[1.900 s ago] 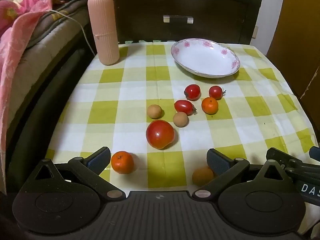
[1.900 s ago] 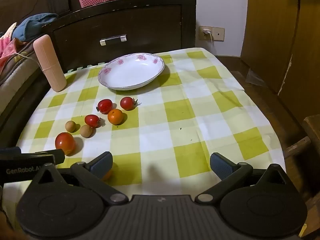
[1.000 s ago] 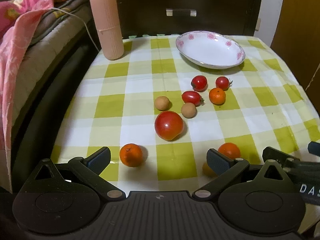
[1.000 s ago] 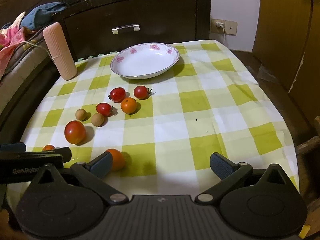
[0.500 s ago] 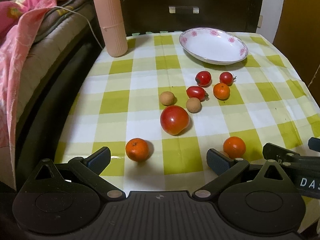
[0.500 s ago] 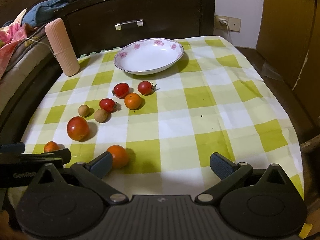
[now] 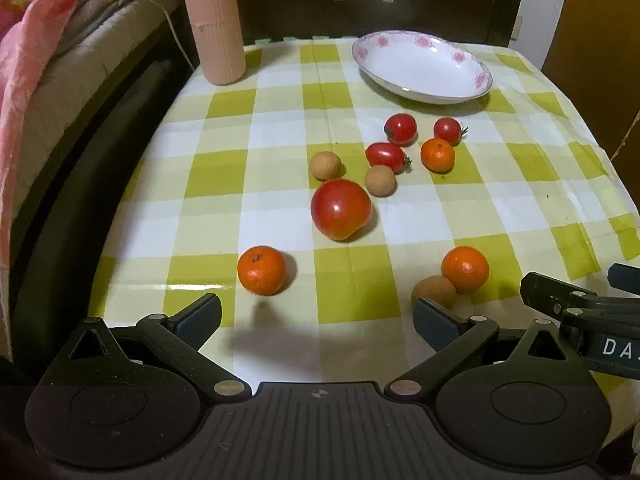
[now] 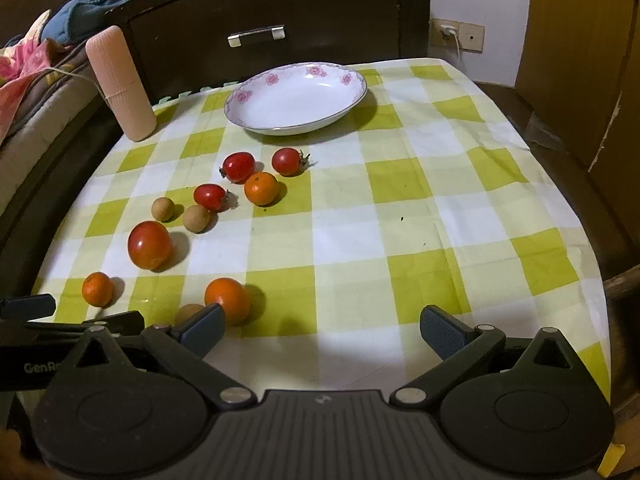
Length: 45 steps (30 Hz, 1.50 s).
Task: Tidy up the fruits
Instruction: 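Move both tools toward the fruits scattered on the checkered cloth, then grasp a small brown round fruit with the left tool while the right tool grasps a tangerine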
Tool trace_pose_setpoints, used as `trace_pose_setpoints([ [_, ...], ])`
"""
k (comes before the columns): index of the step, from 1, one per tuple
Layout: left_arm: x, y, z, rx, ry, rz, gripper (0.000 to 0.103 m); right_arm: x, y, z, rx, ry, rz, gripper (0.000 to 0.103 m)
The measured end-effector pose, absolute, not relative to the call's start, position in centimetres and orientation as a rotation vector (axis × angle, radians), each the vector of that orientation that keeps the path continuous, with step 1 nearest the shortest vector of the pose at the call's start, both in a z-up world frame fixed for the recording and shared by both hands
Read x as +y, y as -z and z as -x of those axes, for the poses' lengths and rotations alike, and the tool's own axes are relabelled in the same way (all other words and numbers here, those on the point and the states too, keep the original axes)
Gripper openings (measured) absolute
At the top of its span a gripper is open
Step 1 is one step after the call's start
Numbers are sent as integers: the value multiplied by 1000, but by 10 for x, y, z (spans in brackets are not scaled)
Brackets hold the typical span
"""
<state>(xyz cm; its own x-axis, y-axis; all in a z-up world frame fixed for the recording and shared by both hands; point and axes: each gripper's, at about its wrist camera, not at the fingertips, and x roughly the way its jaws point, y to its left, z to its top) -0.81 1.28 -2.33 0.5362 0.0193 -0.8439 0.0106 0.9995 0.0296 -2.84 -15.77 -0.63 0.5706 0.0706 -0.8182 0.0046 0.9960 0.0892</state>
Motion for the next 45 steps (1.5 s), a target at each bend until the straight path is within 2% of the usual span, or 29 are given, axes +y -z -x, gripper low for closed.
trace_pose_setpoints([
  [13,19,26,8,1063,-18,-29,99,-147,8,16,993,-151,-20,101],
  [21,15,25,13,1073,6,-58,102,-137,11,-3,1038,-265,-9,86],
  [24,12,27,12,1080,15,-67,102,-122,15,-9,1053,-321,33,70],
  [25,12,28,12,1082,20,-64,102,-119,17,-11,1062,-329,43,60],
  [26,12,28,12,1083,25,-61,102,-116,20,-14,1071,-332,45,54],
  [30,8,29,11,1081,48,-62,102,-121,23,-24,1085,-334,-11,47],
  [34,2,31,10,1084,84,-68,102,-135,30,-31,1147,-316,-87,31],
  [41,-17,34,9,1036,162,-133,100,-139,34,-29,1159,-322,-89,30],
  [45,-29,41,6,1027,199,-179,90,-141,33,-29,1151,-330,-91,30],
])
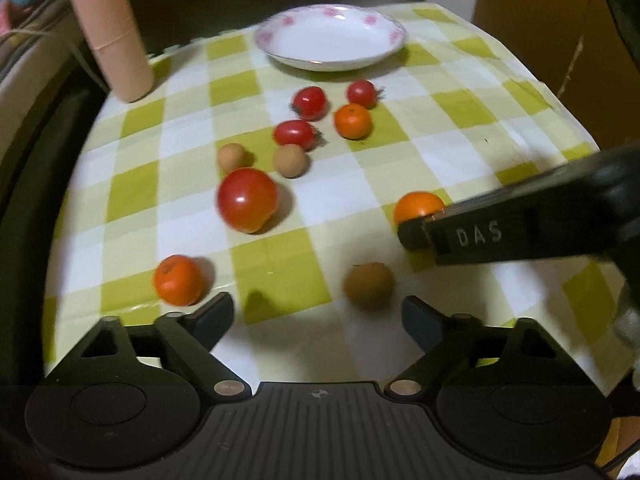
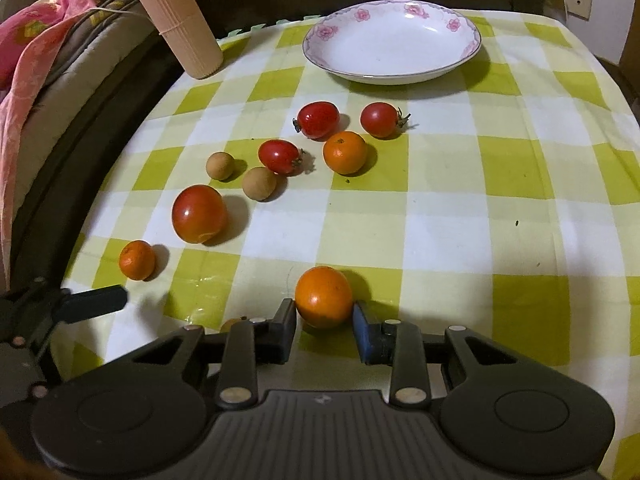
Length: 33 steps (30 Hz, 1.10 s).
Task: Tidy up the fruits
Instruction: 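Grasp a small brown round fruit with the left tool while the right tool grasps a tangerine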
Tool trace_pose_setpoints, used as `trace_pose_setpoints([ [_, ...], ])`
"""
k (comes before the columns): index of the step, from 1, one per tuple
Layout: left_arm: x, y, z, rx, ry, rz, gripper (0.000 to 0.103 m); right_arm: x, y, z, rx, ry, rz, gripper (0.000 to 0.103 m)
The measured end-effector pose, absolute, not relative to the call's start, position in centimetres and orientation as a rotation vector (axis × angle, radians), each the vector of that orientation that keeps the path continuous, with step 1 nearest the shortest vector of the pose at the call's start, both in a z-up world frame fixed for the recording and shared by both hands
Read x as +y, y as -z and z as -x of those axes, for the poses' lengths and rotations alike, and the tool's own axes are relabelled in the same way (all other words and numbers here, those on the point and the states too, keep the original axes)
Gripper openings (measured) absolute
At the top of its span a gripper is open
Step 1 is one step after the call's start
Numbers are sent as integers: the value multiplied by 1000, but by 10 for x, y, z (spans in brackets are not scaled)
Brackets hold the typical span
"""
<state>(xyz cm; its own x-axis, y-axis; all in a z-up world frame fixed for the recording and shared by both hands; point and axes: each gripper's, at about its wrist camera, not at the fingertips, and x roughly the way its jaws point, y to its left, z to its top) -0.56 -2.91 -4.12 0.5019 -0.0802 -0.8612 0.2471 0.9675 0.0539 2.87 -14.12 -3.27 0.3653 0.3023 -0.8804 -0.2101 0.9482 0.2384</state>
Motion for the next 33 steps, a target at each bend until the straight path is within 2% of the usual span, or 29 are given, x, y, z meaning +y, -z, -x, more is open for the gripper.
trace_pose_setpoints([
  [3,-32,50,0,1060,220,-167,71,-145,30,-28,1135,-322,-100,29],
  [4,-31,51,-1,1057,220,-153,73,-147,28,-28,1130,-319,-106,29],
  [11,-33,50,-11,1032,207,-123,66,-156,27,-25,1118,-304,-137,28],
  [20,-43,53,-12,1005,227,-171,67,-157,36,-23,1140,-287,-104,28],
  [23,-43,52,-13,1003,238,-152,61,-161,37,-24,1142,-279,-109,29],
  [25,-44,51,-13,992,240,-160,46,-162,37,-24,1142,-280,-116,29],
  [33,-43,50,-11,1003,258,-153,39,-158,38,-24,1132,-284,-92,28],
])
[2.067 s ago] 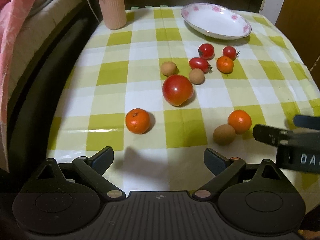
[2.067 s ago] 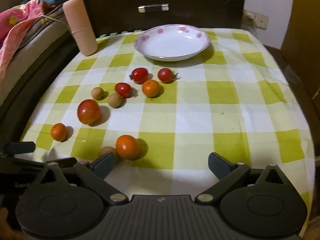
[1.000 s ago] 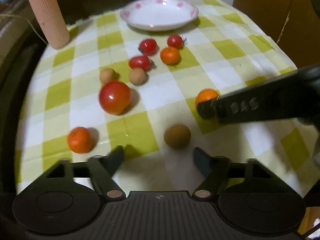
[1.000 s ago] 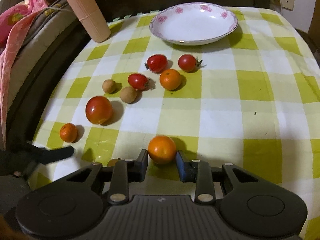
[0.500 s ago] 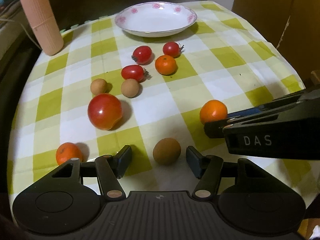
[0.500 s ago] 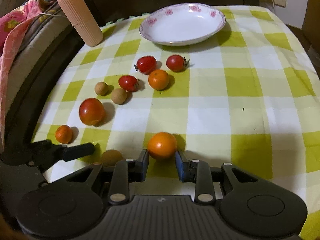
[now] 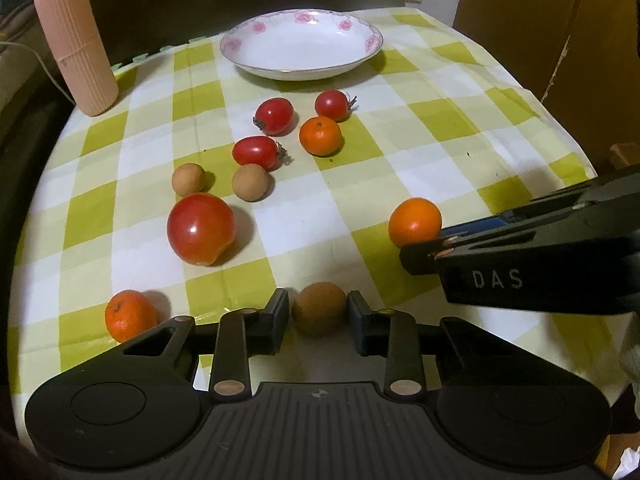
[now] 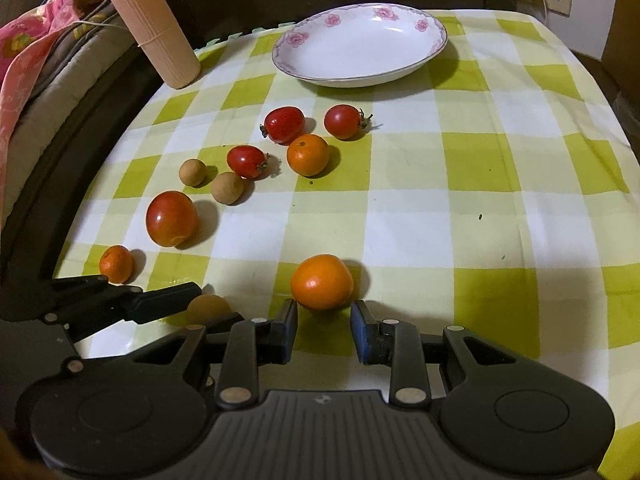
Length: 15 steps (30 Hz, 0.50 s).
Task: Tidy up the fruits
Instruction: 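Grasp a small brown round fruit with the left tool while the right tool grasps a tangerine, then carry the brown fruit and the tangerine in both tools over the white bowl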
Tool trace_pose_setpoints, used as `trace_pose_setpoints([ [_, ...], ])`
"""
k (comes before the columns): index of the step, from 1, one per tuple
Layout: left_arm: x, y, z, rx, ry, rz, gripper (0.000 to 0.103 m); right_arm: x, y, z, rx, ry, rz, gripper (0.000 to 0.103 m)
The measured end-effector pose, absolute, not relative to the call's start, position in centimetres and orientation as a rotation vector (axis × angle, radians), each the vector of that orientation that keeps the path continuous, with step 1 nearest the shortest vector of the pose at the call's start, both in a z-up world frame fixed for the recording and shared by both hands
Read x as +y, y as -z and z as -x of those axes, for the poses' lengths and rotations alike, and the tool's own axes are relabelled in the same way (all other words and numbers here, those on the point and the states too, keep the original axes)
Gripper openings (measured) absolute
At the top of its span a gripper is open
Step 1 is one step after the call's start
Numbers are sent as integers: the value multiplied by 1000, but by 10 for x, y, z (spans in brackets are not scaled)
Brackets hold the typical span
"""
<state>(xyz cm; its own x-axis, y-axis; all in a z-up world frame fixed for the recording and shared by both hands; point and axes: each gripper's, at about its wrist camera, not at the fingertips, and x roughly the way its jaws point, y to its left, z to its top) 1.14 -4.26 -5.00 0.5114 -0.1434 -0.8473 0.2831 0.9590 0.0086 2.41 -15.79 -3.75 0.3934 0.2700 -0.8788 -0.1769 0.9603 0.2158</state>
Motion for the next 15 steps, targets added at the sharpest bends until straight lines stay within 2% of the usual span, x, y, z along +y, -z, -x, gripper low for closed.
trace_pose_setpoints([
  [4,-43,49,-11,1011,253,-152,37,-156,39,-24,1139,-294,-87,16],
  [15,-36,44,-17,1046,221,-109,37,-156,39,-24,1135,-296,-65,7],
])
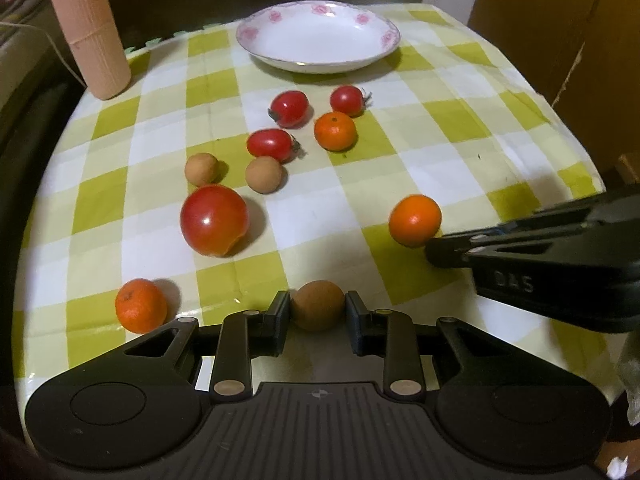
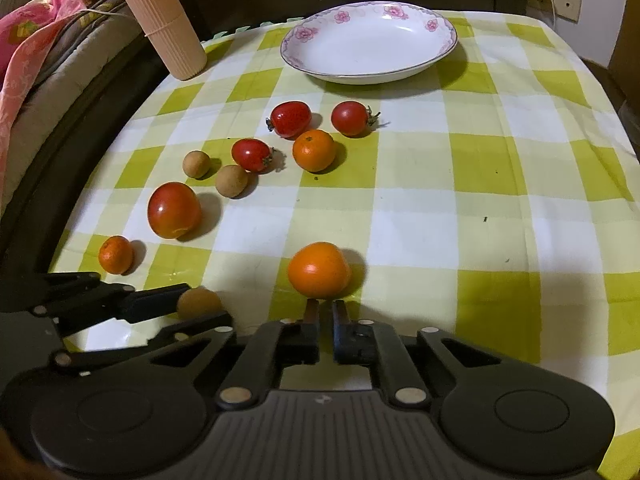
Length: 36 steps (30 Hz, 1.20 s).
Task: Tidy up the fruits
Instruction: 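Carry the brown fruit and the tangerine in both tools over the white bowl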
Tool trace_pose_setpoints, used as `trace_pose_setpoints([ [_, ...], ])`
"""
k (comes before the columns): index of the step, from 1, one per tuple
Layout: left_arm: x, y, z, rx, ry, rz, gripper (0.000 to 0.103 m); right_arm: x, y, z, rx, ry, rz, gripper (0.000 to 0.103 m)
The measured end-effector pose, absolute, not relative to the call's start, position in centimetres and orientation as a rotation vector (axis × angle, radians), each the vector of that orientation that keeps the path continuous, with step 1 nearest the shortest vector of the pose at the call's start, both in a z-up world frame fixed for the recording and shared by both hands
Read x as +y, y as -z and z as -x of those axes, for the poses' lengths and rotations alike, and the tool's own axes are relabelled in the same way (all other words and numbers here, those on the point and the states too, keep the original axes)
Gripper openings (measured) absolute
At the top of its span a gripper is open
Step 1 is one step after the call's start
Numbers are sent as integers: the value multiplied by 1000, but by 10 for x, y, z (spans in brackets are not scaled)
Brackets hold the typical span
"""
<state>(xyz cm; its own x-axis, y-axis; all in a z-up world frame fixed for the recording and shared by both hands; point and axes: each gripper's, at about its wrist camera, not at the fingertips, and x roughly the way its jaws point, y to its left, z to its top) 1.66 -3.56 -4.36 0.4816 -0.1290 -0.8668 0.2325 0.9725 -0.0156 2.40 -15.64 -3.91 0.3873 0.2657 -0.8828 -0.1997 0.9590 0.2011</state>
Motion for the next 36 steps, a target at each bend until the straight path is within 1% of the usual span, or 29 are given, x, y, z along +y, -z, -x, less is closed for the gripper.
trace_pose_setpoints([
  [7,-24,45,-21,1068,221,-47,37,-163,34,-21,1112,-297,-102,6],
  [10,-22,46,-21,1065,233,-31,37,-161,37,-23,1128,-320,-107,6],
  [12,-23,47,-21,1061,238,-35,37,-159,37,-22,1106,-317,-94,8],
  [15,-24,47,-20,1052,244,-45,38,-160,35,-22,1096,-329,-87,19],
  [17,-22,46,-20,1055,247,-31,38,-159,34,-24,1080,-341,-80,29],
  [19,-20,46,-20,1060,250,-16,38,-156,33,-27,1079,-350,-73,32],
  [22,-22,46,-20,1060,253,-19,38,-152,31,-30,1071,-366,-70,33],
  [25,-23,47,-19,1056,256,-31,40,-145,32,-38,1069,-371,-36,39],
  [30,-23,47,-19,1057,255,-30,40,-140,42,-51,1064,-350,11,39],
  [31,-24,47,-19,1057,254,-33,40,-141,43,-50,1058,-346,13,38],
  [32,-24,46,-19,1057,253,-36,40,-141,43,-51,1055,-344,16,33],
  [34,-23,46,-18,1056,248,-37,37,-141,42,-51,1050,-343,18,33],
  [36,-21,46,-18,1059,249,-27,37,-141,42,-52,1045,-342,7,33],
])
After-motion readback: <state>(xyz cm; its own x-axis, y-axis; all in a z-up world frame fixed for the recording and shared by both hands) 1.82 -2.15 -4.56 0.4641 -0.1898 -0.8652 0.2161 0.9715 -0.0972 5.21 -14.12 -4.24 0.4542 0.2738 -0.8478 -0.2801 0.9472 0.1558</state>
